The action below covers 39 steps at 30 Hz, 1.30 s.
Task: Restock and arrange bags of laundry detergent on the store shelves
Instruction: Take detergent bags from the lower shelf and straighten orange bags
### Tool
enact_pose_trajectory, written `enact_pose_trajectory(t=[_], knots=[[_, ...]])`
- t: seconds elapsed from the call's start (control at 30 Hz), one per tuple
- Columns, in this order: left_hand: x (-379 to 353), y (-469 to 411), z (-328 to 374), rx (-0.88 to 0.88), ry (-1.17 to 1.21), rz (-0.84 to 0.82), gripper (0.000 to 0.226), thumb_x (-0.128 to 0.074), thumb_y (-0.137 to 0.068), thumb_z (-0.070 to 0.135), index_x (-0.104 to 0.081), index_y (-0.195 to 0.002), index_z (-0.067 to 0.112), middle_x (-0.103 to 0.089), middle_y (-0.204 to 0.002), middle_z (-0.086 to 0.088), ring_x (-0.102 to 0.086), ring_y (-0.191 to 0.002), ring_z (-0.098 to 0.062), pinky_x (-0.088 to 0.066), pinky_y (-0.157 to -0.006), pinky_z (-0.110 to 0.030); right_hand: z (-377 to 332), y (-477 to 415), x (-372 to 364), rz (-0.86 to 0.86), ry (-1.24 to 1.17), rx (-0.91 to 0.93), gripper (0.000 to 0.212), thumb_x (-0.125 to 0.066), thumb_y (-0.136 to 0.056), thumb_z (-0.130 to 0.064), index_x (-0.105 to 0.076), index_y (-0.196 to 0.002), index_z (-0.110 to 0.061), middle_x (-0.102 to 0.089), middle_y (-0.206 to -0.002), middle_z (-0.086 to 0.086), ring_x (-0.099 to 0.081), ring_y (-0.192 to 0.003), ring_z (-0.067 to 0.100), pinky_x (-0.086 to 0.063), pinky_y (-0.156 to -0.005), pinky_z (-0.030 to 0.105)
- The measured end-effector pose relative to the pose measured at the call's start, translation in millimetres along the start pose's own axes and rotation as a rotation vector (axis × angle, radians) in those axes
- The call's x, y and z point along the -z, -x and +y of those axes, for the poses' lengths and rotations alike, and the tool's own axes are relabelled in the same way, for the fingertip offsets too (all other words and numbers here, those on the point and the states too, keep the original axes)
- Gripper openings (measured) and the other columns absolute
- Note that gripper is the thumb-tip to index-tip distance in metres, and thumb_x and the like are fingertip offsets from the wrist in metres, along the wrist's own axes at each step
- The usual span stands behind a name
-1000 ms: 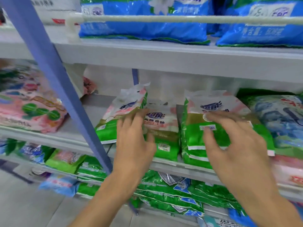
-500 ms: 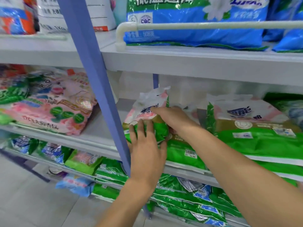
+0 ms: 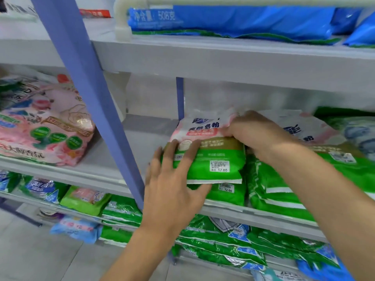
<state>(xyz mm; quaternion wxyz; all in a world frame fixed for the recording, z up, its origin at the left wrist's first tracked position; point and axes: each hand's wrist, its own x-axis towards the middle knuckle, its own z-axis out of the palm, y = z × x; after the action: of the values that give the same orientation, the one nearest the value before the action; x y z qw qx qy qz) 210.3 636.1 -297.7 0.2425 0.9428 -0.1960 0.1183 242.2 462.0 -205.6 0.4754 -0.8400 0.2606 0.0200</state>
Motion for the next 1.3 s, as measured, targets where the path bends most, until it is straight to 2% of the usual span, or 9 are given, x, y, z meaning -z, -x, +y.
enact_pose_trajectory(t=[0.07, 0.17, 0.3, 0.43, 0.67, 0.77, 0.93, 1.1, 1.3], knots=[[0, 1, -2, -0.058, -0.005, -0.059, 0.089, -0.051, -0.071, 0.085, -0.033, -0.15, 0.047, -0.036, -0.159, 0.0, -0.031, -0.145, -0.032, -0.046, -0.108, -0.056, 9, 10, 2, 0.018, 0.311, -0.005, 0.046, -0.058, -0.096, -0.016, -0.048, -0.14, -0.006, -0.061, -0.128, 0.014, -0.062, -0.097, 0.024, -0.043, -0.065, 0.022], [11, 0, -2, -0.058, 0.141, -0.117, 0.102, -0.054, -0.052, 0.097, -0.039, -0.145, 0.056, -0.027, -0.161, 0.014, -0.02, -0.15, -0.015, -0.034, -0.116, -0.036, 16, 19, -21, 0.005, 0.461, -0.067, 0.084, -0.057, -0.099, -0.018, -0.001, -0.16, 0.0, -0.026, -0.163, 0.018, -0.049, -0.134, 0.033, -0.051, -0.1, 0.037], [16, -9, 1, 0.256, 0.417, -0.124, 0.098, -0.044, -0.063, 0.097, -0.04, -0.147, 0.047, -0.033, -0.158, 0.012, -0.037, -0.145, -0.014, -0.037, -0.116, -0.038, 20, 8, -49, -0.019, 0.49, -0.097, 0.072, -0.045, -0.106, -0.033, -0.008, -0.16, -0.003, 0.001, -0.168, 0.021, -0.026, -0.149, 0.04, -0.034, -0.118, 0.048], [6, -10, 9, 0.311, 0.306, -0.101, 0.069, -0.036, -0.093, 0.072, -0.032, -0.153, 0.037, -0.038, -0.146, 0.002, -0.059, -0.119, -0.032, -0.043, -0.099, -0.04, 35, 3, -53, 0.017, 0.417, -0.002, 0.056, -0.034, -0.106, -0.035, -0.025, -0.152, -0.005, -0.017, -0.165, 0.019, -0.033, -0.145, 0.04, -0.034, -0.114, 0.046], [2, -7, 9, 0.311, 0.251, -0.091, 0.063, -0.033, -0.096, 0.064, -0.033, -0.151, 0.034, -0.04, -0.135, 0.002, -0.063, -0.105, -0.03, -0.039, -0.08, -0.034, 69, 57, -61, 0.206, 0.42, 0.266, 0.054, -0.026, -0.108, -0.04, -0.031, -0.155, -0.015, -0.023, -0.167, 0.007, -0.028, -0.151, 0.026, -0.028, -0.12, 0.038], [-1, -2, 8, 0.257, 0.213, -0.089, 0.061, -0.03, -0.099, 0.056, -0.033, -0.152, 0.025, -0.035, -0.146, -0.004, -0.056, -0.118, -0.03, -0.043, -0.089, -0.035, 86, 69, -63, 0.284, 0.361, 0.41, 0.055, -0.026, -0.107, -0.041, -0.038, -0.154, -0.016, -0.032, -0.163, 0.002, -0.032, -0.149, 0.018, -0.027, -0.12, 0.032], [-1, 8, 1, 0.155, -0.083, -0.165, 0.089, 0.033, -0.093, 0.04, -0.021, -0.158, 0.011, -0.016, -0.164, -0.014, -0.015, -0.149, -0.036, -0.018, -0.122, -0.047, 101, 83, -62, 0.282, 0.297, 0.443, 0.053, -0.036, -0.107, -0.038, -0.033, -0.157, -0.021, -0.027, -0.165, -0.007, -0.024, -0.151, 0.012, -0.022, -0.121, 0.026], [28, 31, 4, 0.085, 0.01, -0.133, 0.057, -0.037, -0.103, 0.031, -0.034, -0.155, 0.006, -0.036, -0.158, -0.018, -0.028, -0.146, -0.038, -0.024, -0.123, -0.049, 97, 104, -46, 0.156, 0.375, 0.379, 0.057, -0.041, -0.108, -0.033, -0.022, -0.161, -0.024, -0.014, -0.169, -0.011, -0.018, -0.154, 0.012, -0.017, -0.121, 0.026], [74, 56, 11, 0.088, -0.017, -0.275, 0.06, -0.051, -0.102, 0.028, -0.034, -0.154, 0.005, -0.042, -0.155, -0.015, -0.036, -0.142, -0.032, -0.03, -0.119, -0.04, 84, 145, -22, -0.006, 0.473, 0.34, 0.061, -0.042, -0.107, -0.042, -0.024, -0.162, -0.019, -0.017, -0.17, 0.0, -0.015, -0.156, 0.018, -0.005, -0.12, 0.022]])
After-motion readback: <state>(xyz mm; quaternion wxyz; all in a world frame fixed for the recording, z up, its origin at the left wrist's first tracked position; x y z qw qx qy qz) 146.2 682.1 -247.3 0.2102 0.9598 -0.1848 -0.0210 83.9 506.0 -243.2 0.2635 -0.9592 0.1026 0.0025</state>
